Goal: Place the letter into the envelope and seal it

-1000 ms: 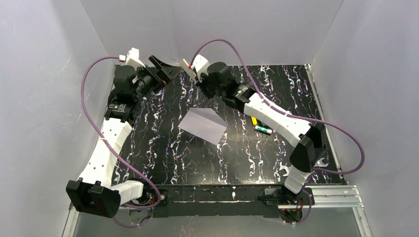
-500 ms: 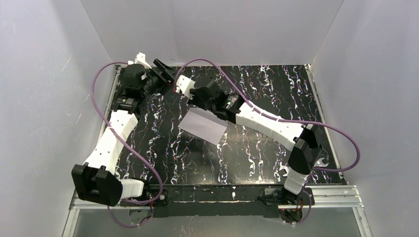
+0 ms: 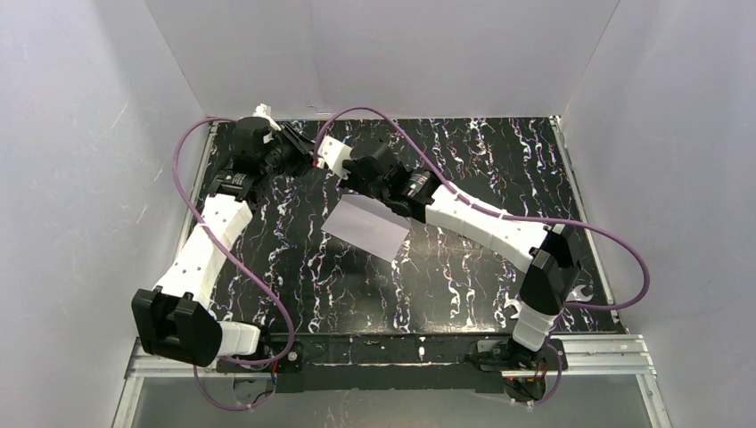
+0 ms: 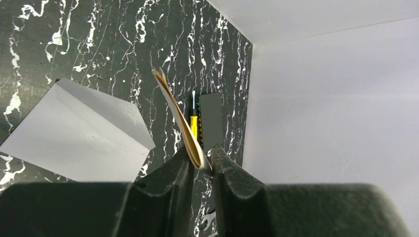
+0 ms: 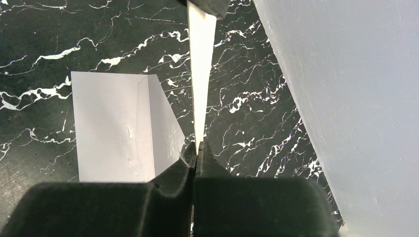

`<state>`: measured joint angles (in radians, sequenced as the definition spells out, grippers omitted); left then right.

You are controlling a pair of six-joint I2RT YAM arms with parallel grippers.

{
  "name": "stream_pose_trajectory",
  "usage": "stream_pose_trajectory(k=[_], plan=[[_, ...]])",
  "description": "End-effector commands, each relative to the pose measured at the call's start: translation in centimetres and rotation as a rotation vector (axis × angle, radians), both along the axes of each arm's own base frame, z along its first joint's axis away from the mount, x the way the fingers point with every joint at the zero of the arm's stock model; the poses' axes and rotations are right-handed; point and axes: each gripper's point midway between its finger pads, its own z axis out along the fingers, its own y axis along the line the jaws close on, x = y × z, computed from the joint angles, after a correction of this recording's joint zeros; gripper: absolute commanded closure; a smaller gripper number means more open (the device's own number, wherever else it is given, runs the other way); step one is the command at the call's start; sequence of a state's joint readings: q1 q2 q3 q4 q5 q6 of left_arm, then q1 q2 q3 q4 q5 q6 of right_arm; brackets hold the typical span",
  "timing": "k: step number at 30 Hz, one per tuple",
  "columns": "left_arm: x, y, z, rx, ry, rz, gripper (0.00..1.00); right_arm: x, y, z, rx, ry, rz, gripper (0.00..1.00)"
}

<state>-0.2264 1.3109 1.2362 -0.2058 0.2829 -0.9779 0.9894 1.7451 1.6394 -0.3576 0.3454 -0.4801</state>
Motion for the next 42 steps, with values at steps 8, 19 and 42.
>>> stream_pose_trajectory(k=[8,19,42], plan=[[-0.7,0.3,1.9,0.102,-0.048,-0.045,1.00,-1.1,0.1,3.2,0.066,-0.021,0.042,0.83],[-4.5,-4.2,8.8,0.182,-0.515,-0.591,1.00,-5.2,-1.3,14.4,0.528,0.148,0.232,0.16],[-12.5,-5.1,16.9,0.114,-1.000,-1.028,1.00,-8.3,-4.8,21.3,1.114,0.620,0.571,0.18]])
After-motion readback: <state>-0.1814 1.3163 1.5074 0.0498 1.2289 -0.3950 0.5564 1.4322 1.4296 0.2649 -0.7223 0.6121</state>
